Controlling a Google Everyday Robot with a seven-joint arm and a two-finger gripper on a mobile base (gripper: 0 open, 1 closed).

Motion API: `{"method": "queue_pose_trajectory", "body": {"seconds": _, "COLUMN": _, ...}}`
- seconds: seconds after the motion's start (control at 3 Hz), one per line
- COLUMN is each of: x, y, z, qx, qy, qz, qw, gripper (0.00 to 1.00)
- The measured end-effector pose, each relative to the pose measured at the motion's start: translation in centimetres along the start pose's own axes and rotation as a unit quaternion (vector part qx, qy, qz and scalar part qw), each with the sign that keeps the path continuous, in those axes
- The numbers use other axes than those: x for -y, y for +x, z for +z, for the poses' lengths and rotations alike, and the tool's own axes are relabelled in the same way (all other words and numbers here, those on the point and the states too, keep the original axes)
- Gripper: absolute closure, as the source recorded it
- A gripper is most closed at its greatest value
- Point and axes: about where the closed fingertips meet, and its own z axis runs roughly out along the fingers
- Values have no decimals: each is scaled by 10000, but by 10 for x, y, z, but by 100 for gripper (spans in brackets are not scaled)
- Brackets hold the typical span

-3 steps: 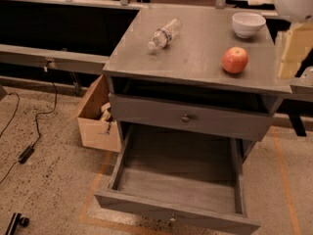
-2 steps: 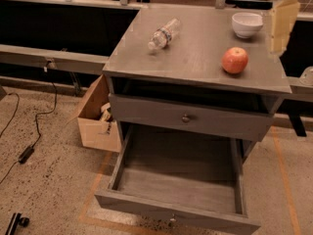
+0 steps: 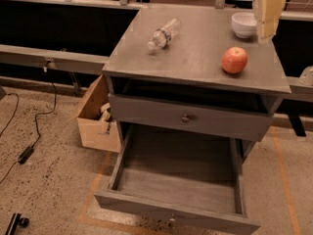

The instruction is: Place water bottle into middle drawer

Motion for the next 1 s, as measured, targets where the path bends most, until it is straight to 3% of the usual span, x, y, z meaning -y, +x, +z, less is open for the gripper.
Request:
{"method": "queue_pose_trajectory", "body": {"seconds": 0.33, "x": 1, "y": 13, "z": 24, "qx": 67, "qy": 336, "qz": -514, "qw": 9981, "gripper": 0}}
{"method": "queue_pose_trajectory", "body": {"seconds": 0.67, "x": 20, "y": 13, "z": 51, "qx": 432, "qy": 842, "qz": -1224, "qw": 9880, "gripper": 0}}
{"method": "queue_pose_trajectory", "body": {"seconds": 1.0, "x": 36, "y": 4, "z": 77, "qx": 833, "qy": 1058, "qz": -1939, "qw": 9717, "gripper": 0}}
